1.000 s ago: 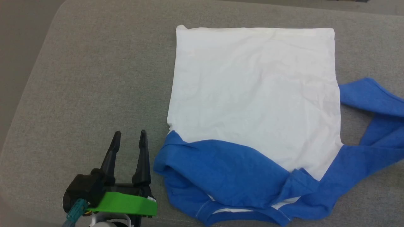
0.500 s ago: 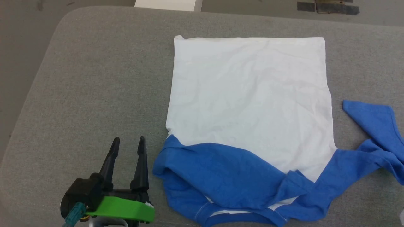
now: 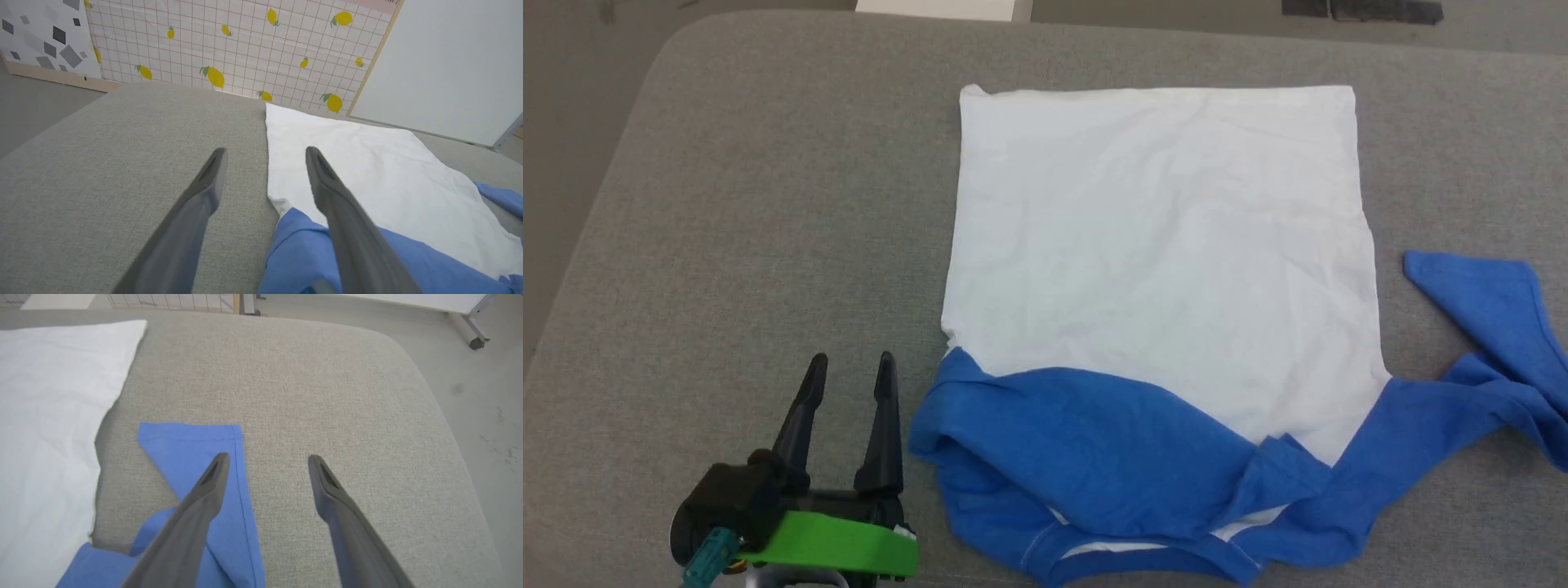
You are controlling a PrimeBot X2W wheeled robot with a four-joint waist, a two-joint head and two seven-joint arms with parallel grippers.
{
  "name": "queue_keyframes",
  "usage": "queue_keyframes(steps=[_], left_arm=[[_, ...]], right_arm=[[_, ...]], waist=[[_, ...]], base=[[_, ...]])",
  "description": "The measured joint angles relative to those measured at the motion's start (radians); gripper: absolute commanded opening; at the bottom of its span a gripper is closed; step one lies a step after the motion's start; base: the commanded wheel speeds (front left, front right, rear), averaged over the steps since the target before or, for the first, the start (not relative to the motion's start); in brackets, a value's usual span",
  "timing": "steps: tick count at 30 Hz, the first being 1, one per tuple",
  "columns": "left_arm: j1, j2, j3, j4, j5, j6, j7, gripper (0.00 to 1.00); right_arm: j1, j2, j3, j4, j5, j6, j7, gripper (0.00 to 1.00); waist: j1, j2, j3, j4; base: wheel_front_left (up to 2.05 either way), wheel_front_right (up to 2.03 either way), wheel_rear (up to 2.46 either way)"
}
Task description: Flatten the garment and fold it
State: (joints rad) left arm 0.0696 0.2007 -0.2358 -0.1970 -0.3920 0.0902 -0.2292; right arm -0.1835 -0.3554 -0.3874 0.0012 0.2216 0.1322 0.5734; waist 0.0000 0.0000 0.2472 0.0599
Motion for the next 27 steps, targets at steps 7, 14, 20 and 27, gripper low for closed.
queue_keyframes(steps=[7,14,20,27], left_arm=[[-0.044,0.000,-0.025,-0.022,0.013,-0.001,0.009,1.00],[-0.069,-0.002,-0.037,-0.022,0.031,0.000,0.012,1.00],[-0.070,-0.002,-0.035,-0.022,0.031,0.000,0.012,1.00],[-0.072,-0.001,-0.032,-0.015,0.031,0.006,0.008,1.00]], right_arm=[[-0.139,-0.012,0.010,0.160,-0.002,0.000,0.089,1.00],[-0.206,-0.018,0.024,0.259,-0.027,0.000,0.131,1.00],[-0.246,-0.003,-0.029,0.290,-0.040,0.000,0.167,0.15],[-0.263,0.033,-0.077,0.278,-0.081,0.000,0.133,0.00]], waist=[[0.0000,0.0000,0.064,0.015],[0.0000,0.0000,0.123,0.053],[0.0000,0.0000,0.151,0.079],[0.0000,0.0000,0.142,0.070]], base=[[0.00,0.00,0.00],[0.00,0.00,0.00],[0.00,0.00,0.00],[0.00,0.00,0.00]])
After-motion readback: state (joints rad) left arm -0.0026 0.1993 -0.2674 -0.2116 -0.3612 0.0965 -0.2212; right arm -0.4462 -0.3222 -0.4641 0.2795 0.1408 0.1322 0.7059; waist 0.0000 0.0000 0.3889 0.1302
